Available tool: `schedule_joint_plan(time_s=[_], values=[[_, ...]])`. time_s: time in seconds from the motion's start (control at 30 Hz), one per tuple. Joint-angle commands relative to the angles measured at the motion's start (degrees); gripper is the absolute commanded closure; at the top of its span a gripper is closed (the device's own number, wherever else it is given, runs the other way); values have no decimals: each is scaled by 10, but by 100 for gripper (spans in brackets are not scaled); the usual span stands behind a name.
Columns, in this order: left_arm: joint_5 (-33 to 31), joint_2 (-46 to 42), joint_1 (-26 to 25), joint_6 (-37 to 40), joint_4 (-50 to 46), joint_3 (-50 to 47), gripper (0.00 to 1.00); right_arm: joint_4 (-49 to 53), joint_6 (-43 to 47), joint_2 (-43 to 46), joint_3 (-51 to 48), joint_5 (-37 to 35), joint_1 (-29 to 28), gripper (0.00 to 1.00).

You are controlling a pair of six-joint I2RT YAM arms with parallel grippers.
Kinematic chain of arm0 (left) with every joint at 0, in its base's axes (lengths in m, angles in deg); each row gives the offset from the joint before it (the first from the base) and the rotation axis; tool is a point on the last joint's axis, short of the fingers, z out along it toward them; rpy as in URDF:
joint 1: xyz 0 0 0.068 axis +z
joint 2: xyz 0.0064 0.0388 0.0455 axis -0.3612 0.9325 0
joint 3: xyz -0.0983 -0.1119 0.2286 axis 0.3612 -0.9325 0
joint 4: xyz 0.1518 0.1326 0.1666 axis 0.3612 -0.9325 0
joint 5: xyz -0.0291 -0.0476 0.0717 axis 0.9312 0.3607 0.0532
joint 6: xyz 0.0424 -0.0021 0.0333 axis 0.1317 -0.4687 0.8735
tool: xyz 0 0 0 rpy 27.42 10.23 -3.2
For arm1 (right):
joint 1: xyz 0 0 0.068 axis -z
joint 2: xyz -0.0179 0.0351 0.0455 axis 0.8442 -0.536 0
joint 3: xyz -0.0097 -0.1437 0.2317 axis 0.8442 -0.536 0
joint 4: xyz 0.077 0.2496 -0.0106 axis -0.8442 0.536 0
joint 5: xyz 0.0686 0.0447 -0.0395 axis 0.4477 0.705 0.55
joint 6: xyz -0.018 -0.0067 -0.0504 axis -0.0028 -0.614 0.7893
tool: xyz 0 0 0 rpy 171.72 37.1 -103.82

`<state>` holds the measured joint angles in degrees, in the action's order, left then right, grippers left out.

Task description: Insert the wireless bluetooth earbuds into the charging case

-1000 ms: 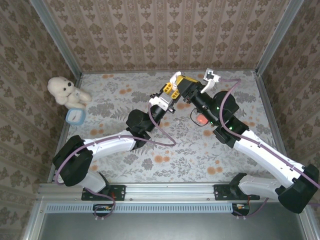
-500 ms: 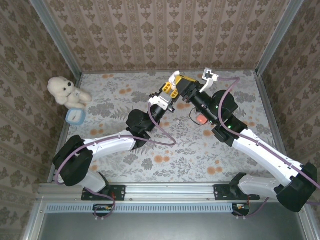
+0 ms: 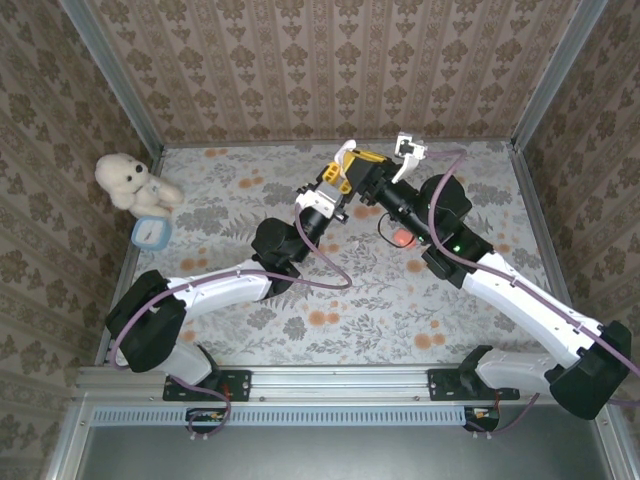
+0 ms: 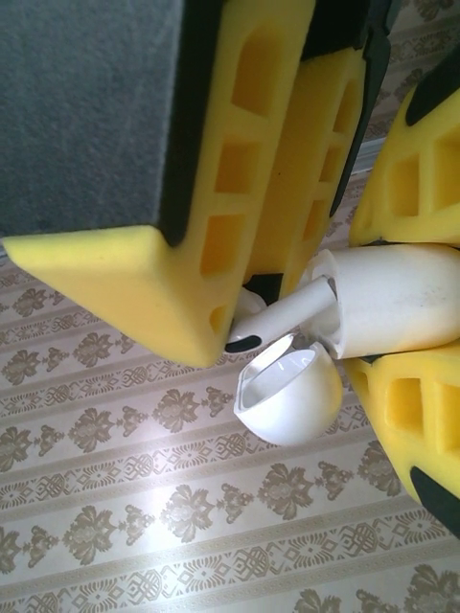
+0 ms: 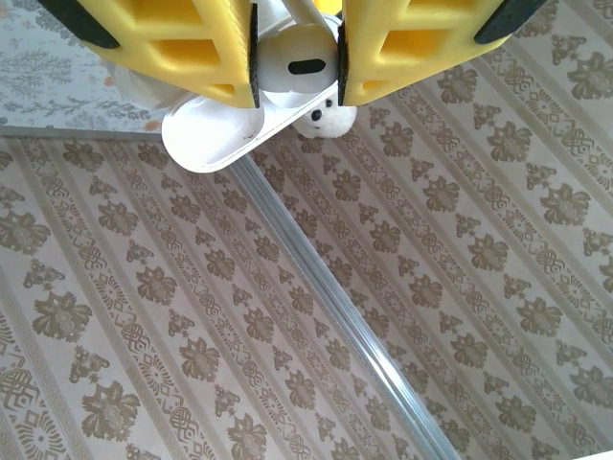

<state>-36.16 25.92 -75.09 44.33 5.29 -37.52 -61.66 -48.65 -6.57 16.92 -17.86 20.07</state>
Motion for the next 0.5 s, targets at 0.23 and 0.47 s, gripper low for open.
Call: schedule_joint_plan(time_s=[0.23,0.47], values=[[49,-4,-14,-3,22,22,100,51,44,-27,9,42,-4,75],[46,-12,-14,-7,17,19,100,78,71,-25,9,59,-4,75]])
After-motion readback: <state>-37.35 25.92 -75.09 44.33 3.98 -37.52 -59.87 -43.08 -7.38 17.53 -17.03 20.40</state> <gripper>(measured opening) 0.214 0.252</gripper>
